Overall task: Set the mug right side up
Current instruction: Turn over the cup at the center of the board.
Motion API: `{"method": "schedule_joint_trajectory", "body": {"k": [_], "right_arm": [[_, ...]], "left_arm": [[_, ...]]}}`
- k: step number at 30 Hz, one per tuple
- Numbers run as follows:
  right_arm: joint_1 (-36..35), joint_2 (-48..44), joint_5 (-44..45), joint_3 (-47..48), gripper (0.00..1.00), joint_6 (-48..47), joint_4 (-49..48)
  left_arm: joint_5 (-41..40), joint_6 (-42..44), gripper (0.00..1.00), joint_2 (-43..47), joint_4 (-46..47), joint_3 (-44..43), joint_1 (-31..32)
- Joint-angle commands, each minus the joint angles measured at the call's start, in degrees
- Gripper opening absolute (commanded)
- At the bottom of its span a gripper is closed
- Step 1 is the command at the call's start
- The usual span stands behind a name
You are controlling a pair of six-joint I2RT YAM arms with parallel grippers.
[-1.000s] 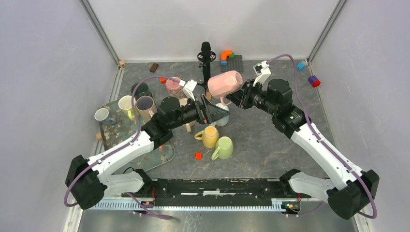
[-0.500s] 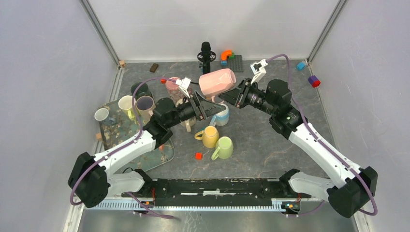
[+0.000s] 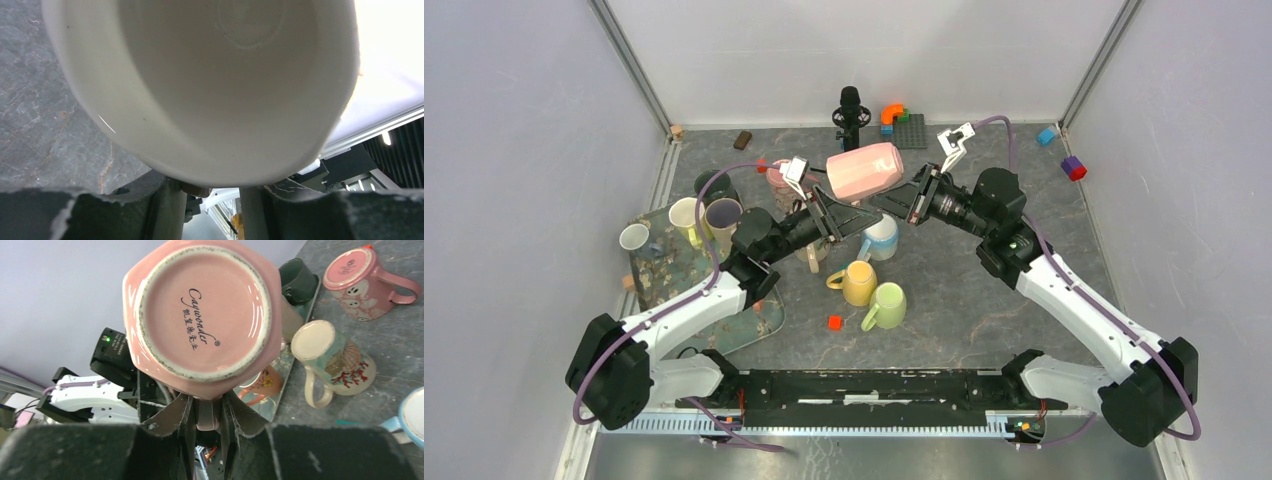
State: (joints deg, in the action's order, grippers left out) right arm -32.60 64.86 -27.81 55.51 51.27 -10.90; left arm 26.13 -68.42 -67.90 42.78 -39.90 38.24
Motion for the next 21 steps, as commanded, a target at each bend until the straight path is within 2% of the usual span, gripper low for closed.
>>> {"method": "schedule_joint_trajectory", "body": {"k": [1, 4, 21], "right_arm": [[-0.7, 0.0, -2.2, 0.5, 0.0, 2.9, -11.3], [-0.9, 0.2, -2.2, 0.5, 0.0, 3.0, -11.5], [-2.9, -0.9, -0.8, -3.9, 0.0, 4.3, -13.6]], "left_arm": [[1.5, -2.5, 0.44, 0.2, 5.3, -0.1, -0.3], [1.4, -2.5, 0.4, 0.2, 5.3, -0.1, -0.4], [-1.4, -3.9, 0.35, 0.0, 10.0, 2.2, -0.4]]}}
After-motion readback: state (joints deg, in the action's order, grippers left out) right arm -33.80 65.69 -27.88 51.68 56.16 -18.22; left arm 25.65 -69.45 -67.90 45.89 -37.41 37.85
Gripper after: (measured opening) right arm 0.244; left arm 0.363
